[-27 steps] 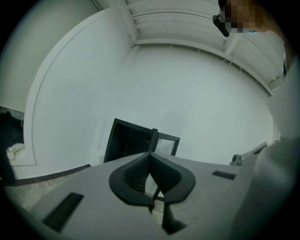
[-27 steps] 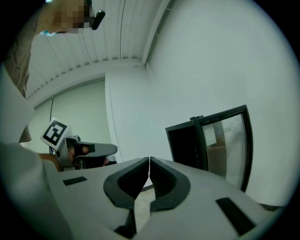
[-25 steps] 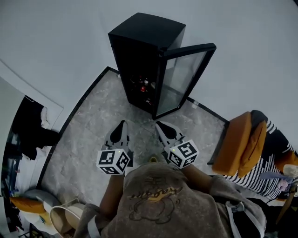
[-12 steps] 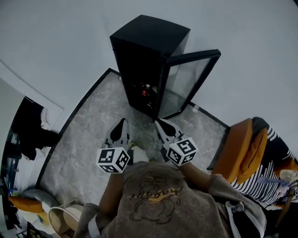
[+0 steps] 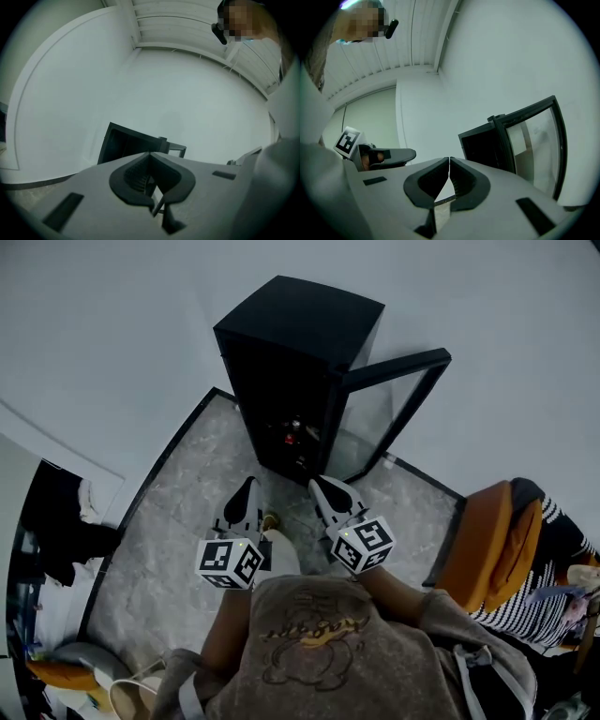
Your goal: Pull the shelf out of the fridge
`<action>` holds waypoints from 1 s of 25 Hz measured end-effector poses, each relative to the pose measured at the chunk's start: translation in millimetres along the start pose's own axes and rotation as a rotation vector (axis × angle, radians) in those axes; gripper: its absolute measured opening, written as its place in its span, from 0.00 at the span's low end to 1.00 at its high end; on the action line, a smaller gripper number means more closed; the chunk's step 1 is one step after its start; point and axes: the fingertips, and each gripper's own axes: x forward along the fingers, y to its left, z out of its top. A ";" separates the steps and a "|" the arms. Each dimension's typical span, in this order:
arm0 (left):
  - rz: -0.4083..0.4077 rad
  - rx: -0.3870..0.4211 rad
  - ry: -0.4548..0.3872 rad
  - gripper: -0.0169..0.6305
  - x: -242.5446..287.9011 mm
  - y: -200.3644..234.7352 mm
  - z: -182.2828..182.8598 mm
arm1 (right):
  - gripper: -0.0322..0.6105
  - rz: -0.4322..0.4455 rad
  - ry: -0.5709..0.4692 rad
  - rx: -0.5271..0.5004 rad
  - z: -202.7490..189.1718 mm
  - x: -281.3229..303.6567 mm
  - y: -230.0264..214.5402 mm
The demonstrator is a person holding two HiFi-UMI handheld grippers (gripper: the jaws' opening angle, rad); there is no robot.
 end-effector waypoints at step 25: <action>-0.104 -0.123 0.093 0.04 131.1 99.9 -20.1 | 0.09 -0.098 0.009 0.266 -43.5 136.0 -62.5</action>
